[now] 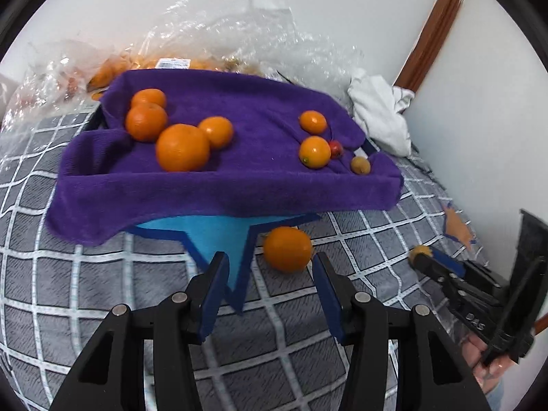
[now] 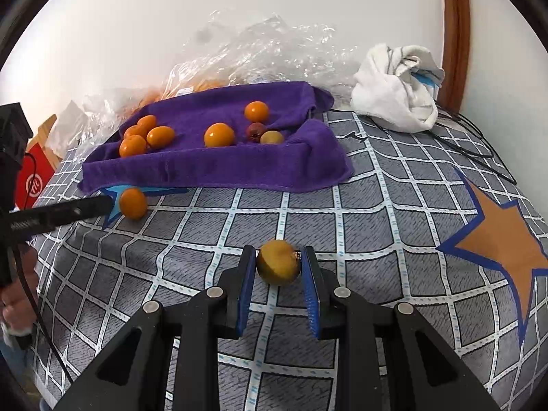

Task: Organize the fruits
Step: 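Grasp a yellow fruit with the right gripper while the left gripper grasps an orange, then carry the yellow fruit onto the towel with the right gripper while the left carries its orange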

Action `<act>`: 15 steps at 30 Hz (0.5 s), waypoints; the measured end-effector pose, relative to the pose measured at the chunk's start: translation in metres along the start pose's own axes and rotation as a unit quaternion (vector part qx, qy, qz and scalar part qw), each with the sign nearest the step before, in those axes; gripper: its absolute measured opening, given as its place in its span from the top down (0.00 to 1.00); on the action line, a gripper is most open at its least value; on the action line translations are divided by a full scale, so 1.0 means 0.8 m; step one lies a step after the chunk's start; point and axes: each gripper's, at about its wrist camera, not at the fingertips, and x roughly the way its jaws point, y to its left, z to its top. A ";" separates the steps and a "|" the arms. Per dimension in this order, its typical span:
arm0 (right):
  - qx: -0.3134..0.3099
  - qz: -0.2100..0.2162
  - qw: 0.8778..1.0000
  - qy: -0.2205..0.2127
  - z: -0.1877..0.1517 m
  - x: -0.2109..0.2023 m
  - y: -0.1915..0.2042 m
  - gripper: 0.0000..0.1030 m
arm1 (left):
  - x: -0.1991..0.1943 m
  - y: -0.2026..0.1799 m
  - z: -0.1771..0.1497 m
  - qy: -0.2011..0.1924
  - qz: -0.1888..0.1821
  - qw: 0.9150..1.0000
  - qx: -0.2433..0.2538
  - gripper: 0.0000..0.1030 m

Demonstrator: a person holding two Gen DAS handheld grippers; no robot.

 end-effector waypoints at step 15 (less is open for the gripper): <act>0.016 0.024 1.000 0.003 0.000 0.002 -0.008 0.74 | 0.017 -0.001 0.002 -0.028 -0.028 0.999 -0.008 0.69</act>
